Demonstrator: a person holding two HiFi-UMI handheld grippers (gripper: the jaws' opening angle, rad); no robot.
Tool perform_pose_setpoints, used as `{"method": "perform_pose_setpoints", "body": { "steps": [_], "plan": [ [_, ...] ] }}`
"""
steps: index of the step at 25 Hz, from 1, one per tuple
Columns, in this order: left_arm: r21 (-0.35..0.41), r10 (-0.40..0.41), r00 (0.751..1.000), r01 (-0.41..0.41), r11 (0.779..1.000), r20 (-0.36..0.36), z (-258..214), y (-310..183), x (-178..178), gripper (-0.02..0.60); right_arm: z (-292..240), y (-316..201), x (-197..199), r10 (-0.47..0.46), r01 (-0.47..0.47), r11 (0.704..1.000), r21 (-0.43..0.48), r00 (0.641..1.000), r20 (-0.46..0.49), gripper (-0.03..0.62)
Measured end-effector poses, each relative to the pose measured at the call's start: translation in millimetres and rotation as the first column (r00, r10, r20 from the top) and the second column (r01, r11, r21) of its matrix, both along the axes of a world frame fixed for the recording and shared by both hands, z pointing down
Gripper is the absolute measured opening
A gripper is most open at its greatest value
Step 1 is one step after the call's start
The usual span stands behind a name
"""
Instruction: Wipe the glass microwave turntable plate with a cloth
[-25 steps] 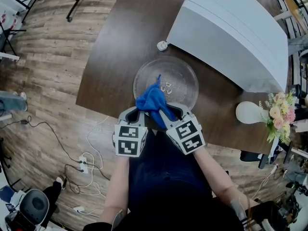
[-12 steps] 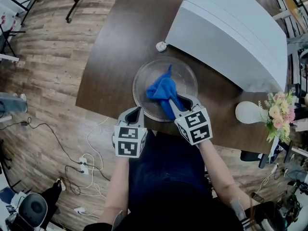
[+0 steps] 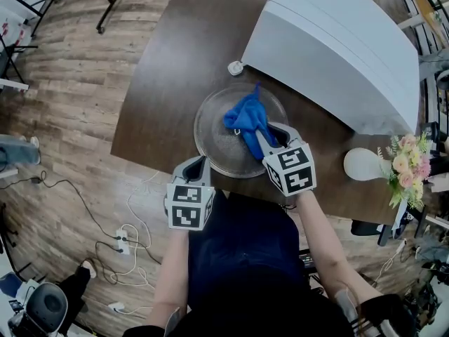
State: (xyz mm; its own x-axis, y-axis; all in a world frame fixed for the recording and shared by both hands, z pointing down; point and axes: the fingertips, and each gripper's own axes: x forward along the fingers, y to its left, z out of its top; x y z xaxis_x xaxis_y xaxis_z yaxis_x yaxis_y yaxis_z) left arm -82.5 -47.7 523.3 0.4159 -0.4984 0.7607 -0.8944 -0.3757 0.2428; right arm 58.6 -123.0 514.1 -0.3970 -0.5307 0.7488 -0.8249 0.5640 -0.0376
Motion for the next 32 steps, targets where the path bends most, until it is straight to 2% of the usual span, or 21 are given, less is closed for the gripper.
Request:
{"method": "perform_pose_setpoints", "body": {
  "steps": [10, 19, 24, 32],
  "plan": [
    [0.003, -0.001, 1.000, 0.001, 1.000, -0.007, 0.2, -0.5, 0.1, 0.003, -2.9, -46.7, 34.2, 0.081, -0.078, 0.996, 0.053, 0.995, -0.062, 0.071],
    [0.003, 0.000, 1.000, 0.000, 1.000, -0.014, 0.4, -0.4, -0.6, 0.003, -5.5, -64.8, 52.9, 0.156, -0.150, 0.985, 0.087, 0.985, -0.072, 0.071],
    [0.002, 0.004, 1.000, -0.004, 1.000, -0.022, 0.2, -0.5, -0.2, 0.003, -9.1, -70.7, 60.2, 0.170, -0.159, 0.981, 0.114, 0.981, -0.094, 0.071],
    [0.001, 0.000, 1.000, 0.000, 1.000, -0.031, -0.4, -0.9, -0.7, 0.003, -22.9, -62.4, 52.4, 0.176, -0.171, 0.979, 0.115, 0.984, -0.037, 0.071]
  ]
}}
